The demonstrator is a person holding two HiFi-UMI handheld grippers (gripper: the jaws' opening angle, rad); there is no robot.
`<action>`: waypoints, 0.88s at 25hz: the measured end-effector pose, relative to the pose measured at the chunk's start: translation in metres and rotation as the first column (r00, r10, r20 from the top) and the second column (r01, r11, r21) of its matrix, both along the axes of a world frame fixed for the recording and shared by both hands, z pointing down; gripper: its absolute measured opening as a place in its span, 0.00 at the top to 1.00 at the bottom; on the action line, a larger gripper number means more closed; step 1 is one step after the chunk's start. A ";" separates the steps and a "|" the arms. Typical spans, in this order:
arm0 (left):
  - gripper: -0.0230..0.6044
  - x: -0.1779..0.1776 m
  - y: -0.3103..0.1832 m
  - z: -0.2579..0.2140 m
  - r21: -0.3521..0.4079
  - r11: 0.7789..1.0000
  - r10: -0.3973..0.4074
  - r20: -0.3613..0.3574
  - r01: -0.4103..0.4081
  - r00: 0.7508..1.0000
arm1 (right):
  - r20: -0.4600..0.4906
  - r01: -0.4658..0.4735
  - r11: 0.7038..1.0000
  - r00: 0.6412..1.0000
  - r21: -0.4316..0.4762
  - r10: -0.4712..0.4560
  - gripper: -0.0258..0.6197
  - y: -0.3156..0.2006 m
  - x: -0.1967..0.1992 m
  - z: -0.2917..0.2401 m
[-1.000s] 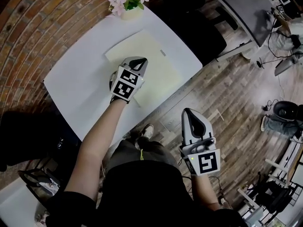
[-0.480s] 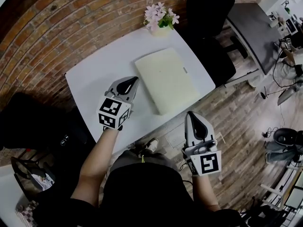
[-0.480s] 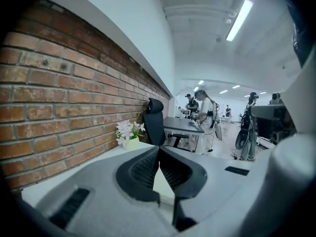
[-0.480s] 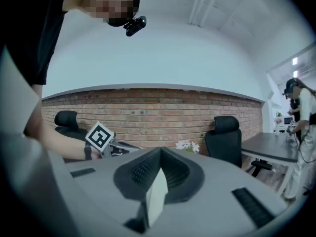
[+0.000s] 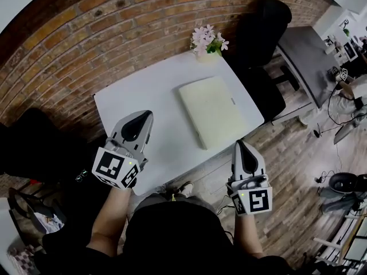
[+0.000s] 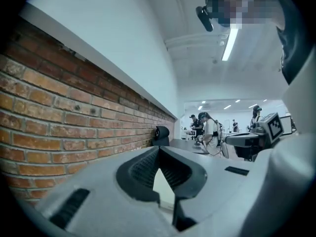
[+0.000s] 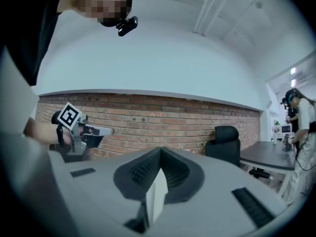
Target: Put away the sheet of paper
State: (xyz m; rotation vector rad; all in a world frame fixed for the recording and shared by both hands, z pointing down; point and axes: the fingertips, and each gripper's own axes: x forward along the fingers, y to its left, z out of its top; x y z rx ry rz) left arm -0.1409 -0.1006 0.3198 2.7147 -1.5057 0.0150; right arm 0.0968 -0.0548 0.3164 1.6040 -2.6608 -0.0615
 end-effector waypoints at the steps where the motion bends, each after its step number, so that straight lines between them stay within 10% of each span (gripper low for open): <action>1: 0.92 -0.007 0.008 -0.008 0.017 1.000 -0.006 -0.009 0.006 1.000 | -0.003 -0.011 1.000 1.000 0.001 0.011 0.94 0.000 0.001 -0.002; 22: 0.92 -0.090 0.092 -0.066 0.202 0.968 -0.136 -0.059 0.145 0.989 | -0.001 -0.164 0.985 0.986 0.061 0.164 0.94 0.037 0.025 -0.038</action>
